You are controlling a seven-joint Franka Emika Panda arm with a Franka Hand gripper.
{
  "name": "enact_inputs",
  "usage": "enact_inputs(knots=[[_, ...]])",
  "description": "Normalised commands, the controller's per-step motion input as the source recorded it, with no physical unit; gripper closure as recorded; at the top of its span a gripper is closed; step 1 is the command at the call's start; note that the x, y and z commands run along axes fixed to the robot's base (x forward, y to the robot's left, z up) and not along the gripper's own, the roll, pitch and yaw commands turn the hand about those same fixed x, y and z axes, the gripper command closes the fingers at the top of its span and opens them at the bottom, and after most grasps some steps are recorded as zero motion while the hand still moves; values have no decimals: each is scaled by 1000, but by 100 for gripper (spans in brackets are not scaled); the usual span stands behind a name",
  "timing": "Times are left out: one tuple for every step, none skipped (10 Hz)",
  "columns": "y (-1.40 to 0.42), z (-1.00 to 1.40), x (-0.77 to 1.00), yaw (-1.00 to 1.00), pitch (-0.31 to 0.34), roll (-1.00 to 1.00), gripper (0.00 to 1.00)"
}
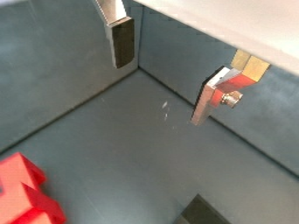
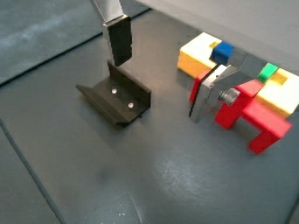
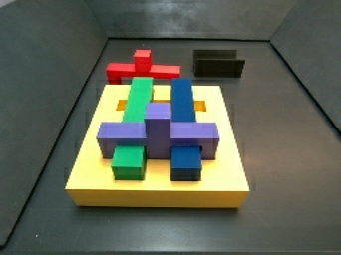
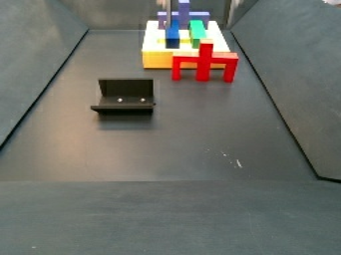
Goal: Pick up the red object. Move up. Move to above the board. Insert the red object.
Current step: Pick up the red object.
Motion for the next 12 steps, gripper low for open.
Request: enact_inputs(knots=[[-26, 0, 0, 0, 0, 0, 0], [-423, 0, 309, -77, 37, 104, 0], [-1000, -349, -209, -160, -39, 123, 0], [-1000, -400, -163, -151, -10, 87, 0], [-1000, -434, -206, -189, -10, 51, 0], [-1000, -529, -203, -160, -53, 41, 0], [-1000, -397, -209, -220, -11, 60, 0], [-891, -217, -229, -237, 0, 143, 0], [-643, -149, -503, -129, -181, 109, 0], [-589, -163, -426, -237, -160, 69, 0], [-620, -200, -363, -257, -157, 71, 0], [-9, -326, -240, -29, -60, 0, 0]])
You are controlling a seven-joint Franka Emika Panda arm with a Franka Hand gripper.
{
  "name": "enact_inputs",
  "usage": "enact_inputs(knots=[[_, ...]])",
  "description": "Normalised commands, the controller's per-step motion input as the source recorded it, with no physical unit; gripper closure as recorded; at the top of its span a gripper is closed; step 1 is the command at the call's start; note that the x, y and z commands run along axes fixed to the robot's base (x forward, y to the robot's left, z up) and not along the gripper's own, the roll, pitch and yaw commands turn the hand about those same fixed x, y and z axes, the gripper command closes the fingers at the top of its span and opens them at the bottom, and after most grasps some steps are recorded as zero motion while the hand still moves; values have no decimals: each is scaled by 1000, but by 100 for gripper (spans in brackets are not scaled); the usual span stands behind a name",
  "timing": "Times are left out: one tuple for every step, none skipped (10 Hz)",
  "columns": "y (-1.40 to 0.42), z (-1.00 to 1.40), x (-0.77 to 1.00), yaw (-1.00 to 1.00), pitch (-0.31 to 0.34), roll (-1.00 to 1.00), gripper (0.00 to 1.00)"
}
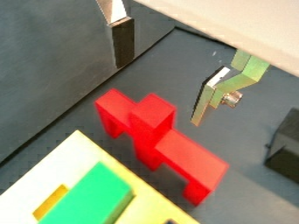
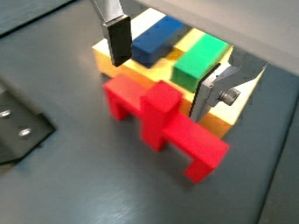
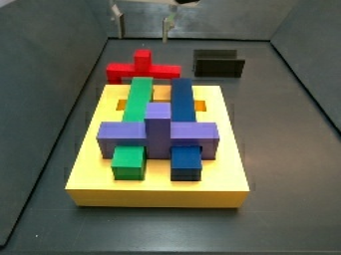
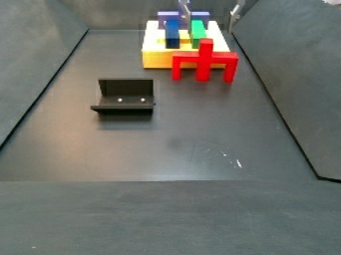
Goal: Pick up the red object. Move up. Move to above the board. Insert the red object.
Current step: Pick up the red object.
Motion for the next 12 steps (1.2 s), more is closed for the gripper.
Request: enact_inputs(knots=[[0, -346, -214, 0, -33, 16, 0], [0, -489, -103, 0, 0, 114, 0], [-103, -494, -137, 40, 10, 271, 0], [-223, -323, -54, 174, 47, 357, 0], [-129, -246, 0, 154, 54, 289, 0], [-49, -197, 69, 0, 93, 263, 0], [-140, -29, 0, 69, 86, 316, 0], [0, -46, 11, 66, 50, 190, 0], [0, -166, 0, 0, 3, 77, 0], [100, -197, 0, 0, 0, 0, 0], [54, -131, 0, 20, -23, -14, 0], [69, -143, 0, 46, -7, 0, 0]])
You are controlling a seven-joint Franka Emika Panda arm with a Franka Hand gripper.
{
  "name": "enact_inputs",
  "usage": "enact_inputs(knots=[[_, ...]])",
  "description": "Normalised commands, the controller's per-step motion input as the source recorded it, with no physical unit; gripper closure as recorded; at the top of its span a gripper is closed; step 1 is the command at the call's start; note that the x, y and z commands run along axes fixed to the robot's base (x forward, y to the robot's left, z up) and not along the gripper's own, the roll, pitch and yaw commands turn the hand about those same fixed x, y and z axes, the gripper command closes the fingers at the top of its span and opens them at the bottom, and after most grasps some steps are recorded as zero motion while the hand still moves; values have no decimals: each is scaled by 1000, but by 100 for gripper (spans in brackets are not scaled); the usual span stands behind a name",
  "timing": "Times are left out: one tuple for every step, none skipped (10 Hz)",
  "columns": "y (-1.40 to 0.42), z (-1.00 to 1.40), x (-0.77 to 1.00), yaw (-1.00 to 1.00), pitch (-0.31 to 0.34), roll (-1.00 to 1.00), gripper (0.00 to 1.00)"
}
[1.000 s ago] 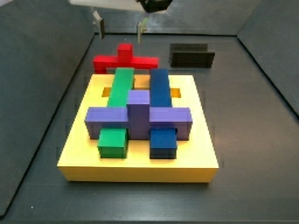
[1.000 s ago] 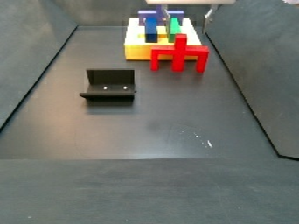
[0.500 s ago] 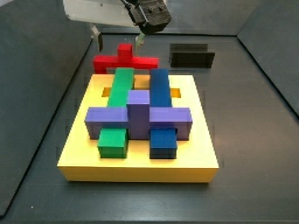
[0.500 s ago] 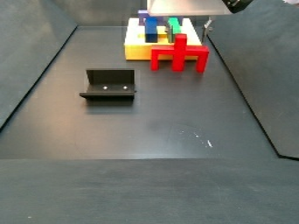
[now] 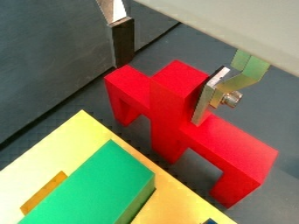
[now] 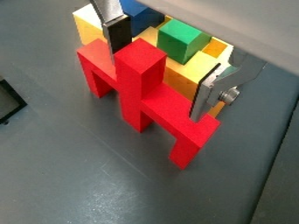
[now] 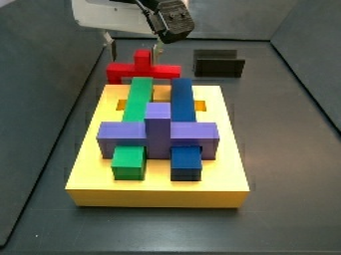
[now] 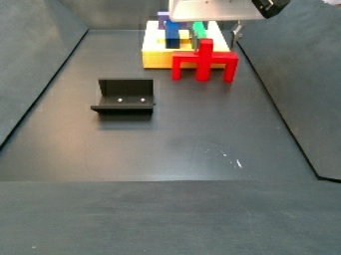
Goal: Pick up the red object. Move up. Move to above the board. Insert the red object.
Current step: Pick up the red object.
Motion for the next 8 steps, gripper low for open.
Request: enact_inputs(knots=[[80, -134, 0, 97, -26, -7, 0], [0, -89, 0, 60, -20, 0, 0], [0, -34, 0, 51, 0, 0, 0], [-20, 0, 0, 0, 0, 3, 0], [-29, 0, 0, 0, 0, 0, 0], [0, 0, 0, 0, 0, 0, 0], [0, 0, 0, 0, 0, 0, 100], [0, 0, 0, 0, 0, 0, 100]])
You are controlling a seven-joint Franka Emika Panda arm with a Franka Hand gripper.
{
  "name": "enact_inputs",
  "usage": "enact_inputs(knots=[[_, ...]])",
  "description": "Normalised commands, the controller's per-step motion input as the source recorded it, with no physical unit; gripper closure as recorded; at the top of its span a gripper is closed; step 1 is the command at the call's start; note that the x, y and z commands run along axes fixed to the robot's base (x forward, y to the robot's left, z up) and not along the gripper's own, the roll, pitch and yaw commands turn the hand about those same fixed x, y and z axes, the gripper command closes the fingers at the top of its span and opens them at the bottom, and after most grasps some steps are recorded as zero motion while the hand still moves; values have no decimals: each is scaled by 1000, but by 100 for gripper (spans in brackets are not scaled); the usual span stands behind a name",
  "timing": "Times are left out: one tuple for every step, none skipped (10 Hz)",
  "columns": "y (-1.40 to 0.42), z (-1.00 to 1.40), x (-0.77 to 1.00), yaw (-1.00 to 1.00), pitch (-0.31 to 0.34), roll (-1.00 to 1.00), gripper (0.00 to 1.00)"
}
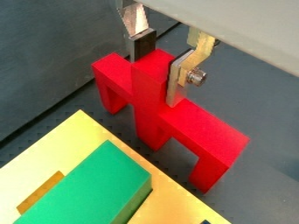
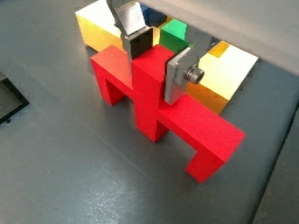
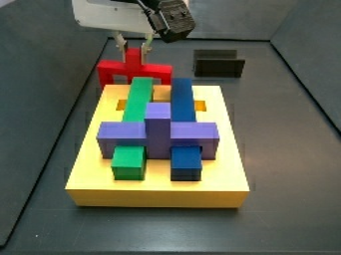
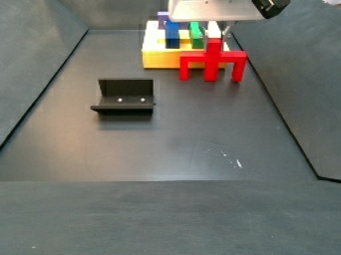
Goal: Pick up the red object. Move up. Move to above the board. Insert the red object.
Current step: Pick up the red object.
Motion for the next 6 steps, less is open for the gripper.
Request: enact_inputs(knots=[[0, 0, 0, 0, 0, 0, 100], [0, 0, 0, 0, 0, 0, 100], [0, 0, 0, 0, 0, 0, 100], [0, 0, 0, 0, 0, 0, 100], [0, 0, 0, 0, 0, 0, 100], [0, 0, 0, 0, 0, 0, 100]])
